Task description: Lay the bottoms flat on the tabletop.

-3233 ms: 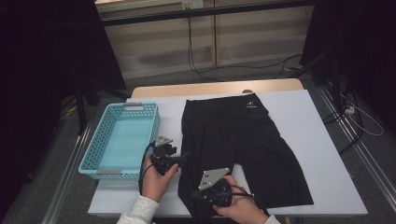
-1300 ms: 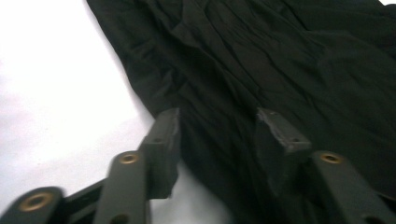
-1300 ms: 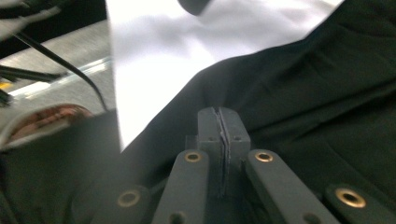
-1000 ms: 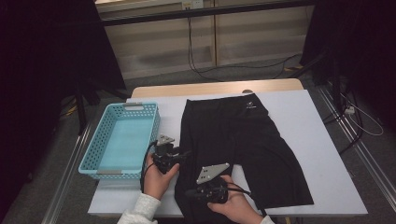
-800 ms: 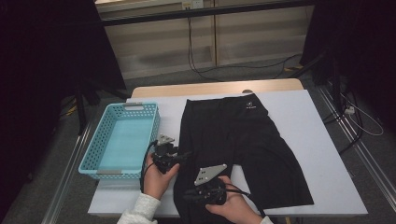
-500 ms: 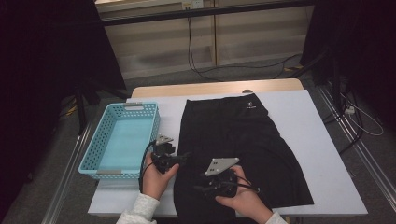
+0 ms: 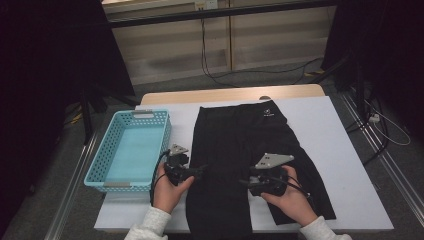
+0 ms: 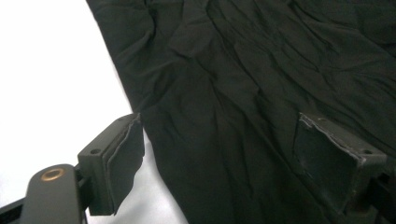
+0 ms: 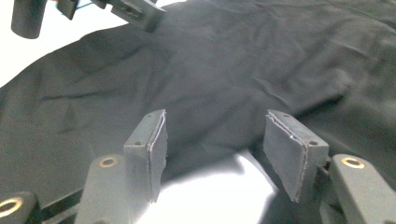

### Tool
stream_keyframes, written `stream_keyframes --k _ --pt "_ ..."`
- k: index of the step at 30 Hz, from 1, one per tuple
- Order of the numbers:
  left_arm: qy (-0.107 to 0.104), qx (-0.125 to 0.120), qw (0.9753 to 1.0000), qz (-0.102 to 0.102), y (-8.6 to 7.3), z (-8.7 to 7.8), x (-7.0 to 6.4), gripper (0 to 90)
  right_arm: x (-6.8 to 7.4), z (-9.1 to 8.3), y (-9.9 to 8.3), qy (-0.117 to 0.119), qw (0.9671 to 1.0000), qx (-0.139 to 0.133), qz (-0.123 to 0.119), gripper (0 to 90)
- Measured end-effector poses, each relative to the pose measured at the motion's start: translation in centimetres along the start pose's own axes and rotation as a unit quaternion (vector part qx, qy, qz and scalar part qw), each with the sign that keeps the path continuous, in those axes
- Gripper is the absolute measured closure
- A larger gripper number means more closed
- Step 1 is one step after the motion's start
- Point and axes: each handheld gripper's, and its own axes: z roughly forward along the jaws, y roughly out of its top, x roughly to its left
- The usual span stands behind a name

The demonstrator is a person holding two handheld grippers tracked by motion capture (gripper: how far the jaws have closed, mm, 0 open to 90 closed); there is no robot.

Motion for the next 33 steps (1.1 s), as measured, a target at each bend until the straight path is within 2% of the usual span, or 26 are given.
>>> stream_keyframes --k 7,8,12,17,19,20,21,25,27,29,33 --pt "0.002 0.001 1.0 0.007 0.1 0.2 -0.2 16.4 -1.9 -2.3 -0.7 -0.037 0.999 -0.017 0.02 43.3" --pt "0.001 0.003 0.9999 0.01 0.1 0.2 -0.1 16.4 -2.1 -2.6 -0.9 -0.039 0.9988 -0.015 0.024 46.7" --pt "0.005 0.0 0.9999 0.009 0.2 0.0 -0.1 16.3 -2.9 -3.4 -2.0 -0.049 0.9983 -0.004 0.029 55.5" --pt "0.006 -0.002 1.0 0.007 0.2 -0.2 -0.1 16.2 -2.8 -3.0 -3.0 -0.054 0.9979 0.026 0.022 55.8" --pt "0.006 -0.001 0.9999 0.009 0.2 -0.2 -0.2 16.2 -2.7 -2.4 -3.3 -0.053 0.9976 0.039 0.022 57.0" --pt "0.006 -0.002 0.9999 0.009 0.2 -0.2 -0.2 16.3 -2.6 -2.0 -3.5 -0.05 0.9973 0.049 0.019 60.8" --pt "0.005 0.0 0.9999 0.009 0.2 -0.2 -0.2 16.3 -2.5 -1.8 -3.8 -0.054 0.9975 0.044 0.014 65.1" --pt "0.003 0.001 1.0 0.009 0.2 -0.2 -0.1 16.3 -2.6 -2.0 -3.7 -0.054 0.9971 0.049 0.022 86.1" --pt "0.002 0.001 1.0 0.008 0.2 -0.2 -0.1 16.3 -2.7 -2.2 -3.8 -0.044 0.9975 0.047 0.03 89.9" --pt "0.001 0.002 1.0 0.009 0.2 -0.3 -0.2 16.3 -2.4 -2.3 -3.7 -0.028 0.9977 0.052 0.033 90.0" --pt "-0.001 0.003 0.9999 0.012 0.3 -0.2 -0.4 16.3 -1.1 -2.2 -3.5 -0.011 0.9978 0.063 0.019 90.0"
